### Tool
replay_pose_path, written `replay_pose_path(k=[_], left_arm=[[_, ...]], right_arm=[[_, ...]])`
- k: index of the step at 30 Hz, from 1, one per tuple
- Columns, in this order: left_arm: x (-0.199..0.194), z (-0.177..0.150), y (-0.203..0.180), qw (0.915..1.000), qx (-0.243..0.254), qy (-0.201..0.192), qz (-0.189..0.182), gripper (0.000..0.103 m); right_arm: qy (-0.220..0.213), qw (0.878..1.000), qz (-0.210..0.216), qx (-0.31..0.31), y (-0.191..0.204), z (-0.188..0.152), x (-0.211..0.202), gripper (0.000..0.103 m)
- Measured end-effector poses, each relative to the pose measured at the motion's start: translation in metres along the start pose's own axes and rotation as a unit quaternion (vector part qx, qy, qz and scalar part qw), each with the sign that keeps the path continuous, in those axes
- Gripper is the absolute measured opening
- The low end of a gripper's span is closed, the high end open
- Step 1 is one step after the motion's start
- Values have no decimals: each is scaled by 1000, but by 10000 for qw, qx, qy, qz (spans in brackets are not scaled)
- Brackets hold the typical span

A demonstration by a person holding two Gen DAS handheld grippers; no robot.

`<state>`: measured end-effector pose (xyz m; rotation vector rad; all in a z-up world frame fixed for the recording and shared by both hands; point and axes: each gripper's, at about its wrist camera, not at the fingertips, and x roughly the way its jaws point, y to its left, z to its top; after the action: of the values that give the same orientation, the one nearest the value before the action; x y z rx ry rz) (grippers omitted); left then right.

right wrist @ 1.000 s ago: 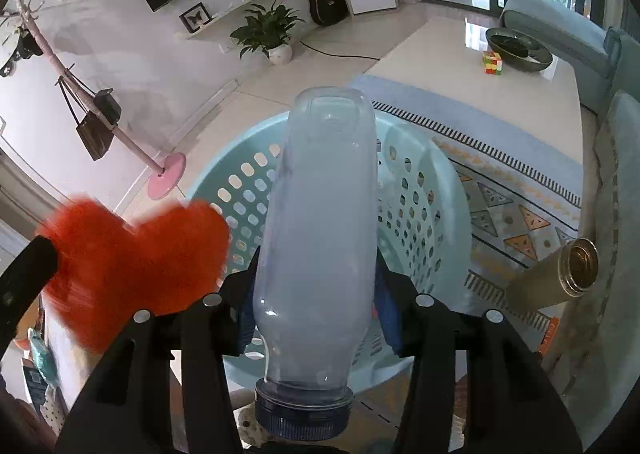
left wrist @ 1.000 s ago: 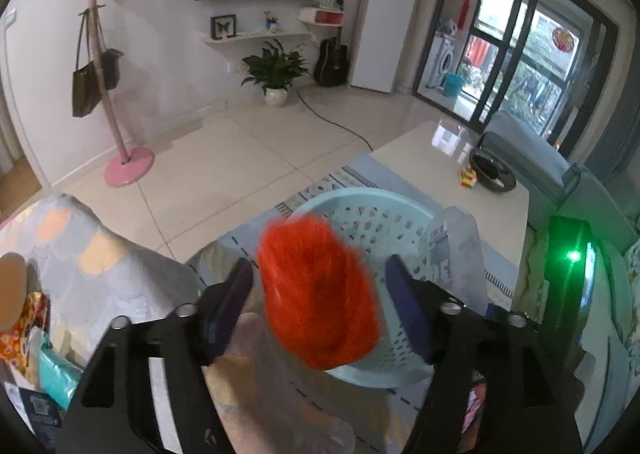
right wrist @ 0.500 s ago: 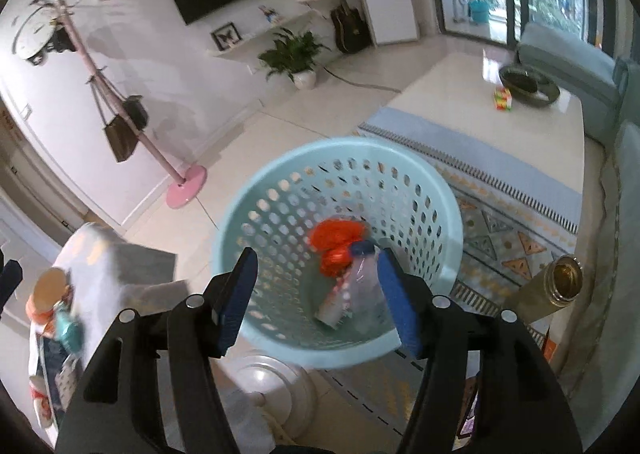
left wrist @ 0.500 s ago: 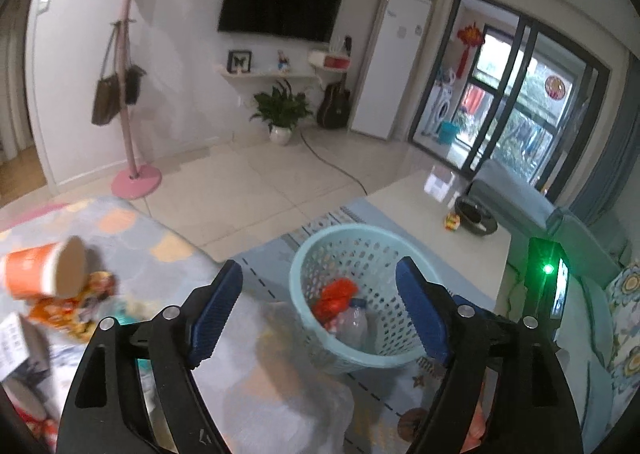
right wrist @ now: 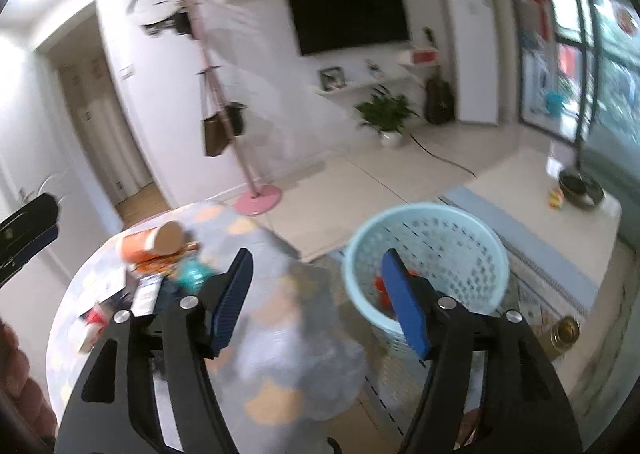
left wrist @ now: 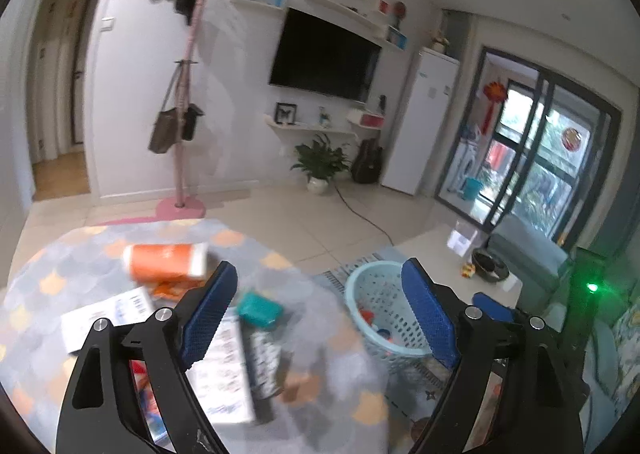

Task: Collect trash
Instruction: 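Grasp the white milk carton with the left tool while the right tool grasps the teal packet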

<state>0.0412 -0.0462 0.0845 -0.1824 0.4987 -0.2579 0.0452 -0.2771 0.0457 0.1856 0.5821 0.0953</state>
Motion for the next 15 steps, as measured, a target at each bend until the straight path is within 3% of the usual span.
replay_pose_path(k=[4, 12, 15], left_arm=[[-15, -14, 32, 9995, -219, 96, 217, 82], [22, -57, 86, 9894, -437, 1325, 403, 81], [43, -67, 88, 9850, -350, 1603, 537, 81]], right_arm=[[6, 9992, 228, -324, 28, -12, -6, 65], [420, 9960, 543, -564, 62, -35, 14, 64], [540, 9947, 636, -595, 70, -37, 23, 56]])
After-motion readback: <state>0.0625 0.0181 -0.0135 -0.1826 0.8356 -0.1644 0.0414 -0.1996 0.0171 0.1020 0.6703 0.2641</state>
